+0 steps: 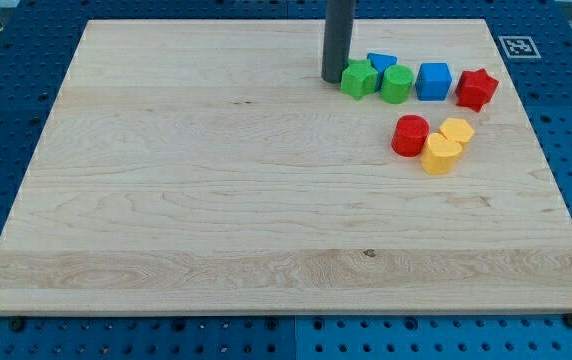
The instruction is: Move group of blocks down a bit
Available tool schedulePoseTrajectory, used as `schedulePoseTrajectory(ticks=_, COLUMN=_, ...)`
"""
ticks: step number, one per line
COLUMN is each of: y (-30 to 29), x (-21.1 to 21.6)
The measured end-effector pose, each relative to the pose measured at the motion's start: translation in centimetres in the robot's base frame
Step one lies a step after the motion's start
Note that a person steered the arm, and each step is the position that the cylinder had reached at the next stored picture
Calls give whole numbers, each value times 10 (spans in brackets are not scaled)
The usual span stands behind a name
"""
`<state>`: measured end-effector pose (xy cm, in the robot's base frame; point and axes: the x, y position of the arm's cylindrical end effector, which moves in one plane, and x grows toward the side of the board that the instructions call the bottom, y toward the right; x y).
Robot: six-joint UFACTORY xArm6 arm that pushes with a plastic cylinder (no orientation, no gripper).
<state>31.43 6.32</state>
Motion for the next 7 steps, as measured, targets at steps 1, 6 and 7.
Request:
schedulePoseTrajectory(ticks=1, y=-16, x=-10)
schedulePoseTrajectory(ticks=6, y=92, x=-36)
schedulePoseTrajectory(ticks=7, y=89, x=-35)
